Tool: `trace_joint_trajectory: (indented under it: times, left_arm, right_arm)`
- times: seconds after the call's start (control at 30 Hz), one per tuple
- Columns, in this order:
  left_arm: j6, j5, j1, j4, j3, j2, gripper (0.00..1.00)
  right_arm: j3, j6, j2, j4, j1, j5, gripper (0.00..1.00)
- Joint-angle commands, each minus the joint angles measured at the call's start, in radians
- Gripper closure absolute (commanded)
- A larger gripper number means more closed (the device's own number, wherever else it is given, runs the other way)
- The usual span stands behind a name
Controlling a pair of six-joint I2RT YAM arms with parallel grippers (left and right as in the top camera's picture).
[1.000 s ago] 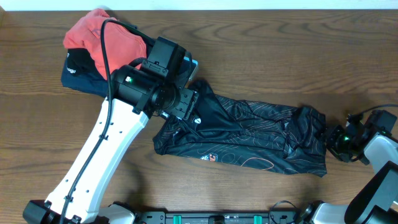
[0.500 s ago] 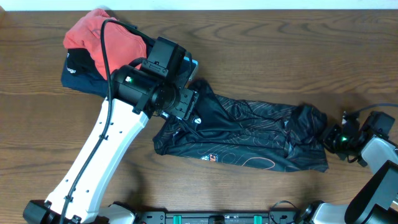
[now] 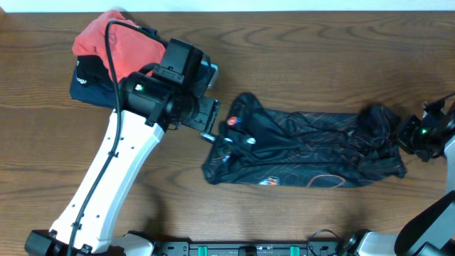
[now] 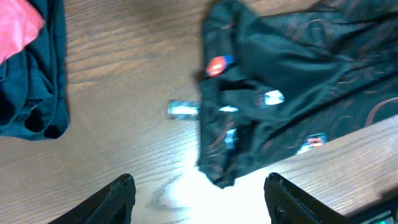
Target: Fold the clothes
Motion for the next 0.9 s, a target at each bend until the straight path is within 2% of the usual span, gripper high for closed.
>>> trace_joint_trajectory:
  times: [0.0,0.47,0.6,0.67,0.7,0.77,0.87]
  left_arm:
    - [0.000,-0.013,0.019,0.004,0.021,-0.005,0.32]
    - [-0.001,-0.012,0.024,0.008,0.021,-0.005,0.32]
    - [-0.001,-0.012,0.024,0.008,0.021,-0.005,0.32]
    - [-0.001,-0.012,0.024,0.008,0.021,-0.005,0.32]
    - [-0.001,-0.012,0.024,0.008,0.021,-0.005,0.32]
    - [-0.001,-0.012,0.024,0.007,0.021,-0.005,0.32]
    - [-0.001,-0.012,0.024,0.007,0.021,-0.005,0.32]
  right_arm:
    - [0.026,-0.026,-0.002,-0.074,0.067,0.098,0.99]
    - [0.010,0.077,-0.001,-0.127,0.561,0.288,0.99]
    - [0.010,0.121,-0.001,-0.107,0.671,0.288,0.88]
    - [0.010,0.135,-0.001,-0.097,0.713,0.290,0.67]
    - [0.010,0.136,-0.001,-0.094,0.727,0.304,0.53]
    - [0.010,0.159,-0.001,-0.091,0.729,0.352,0.51]
    - [0.010,0.173,-0.002,-0.089,0.677,0.378,0.60]
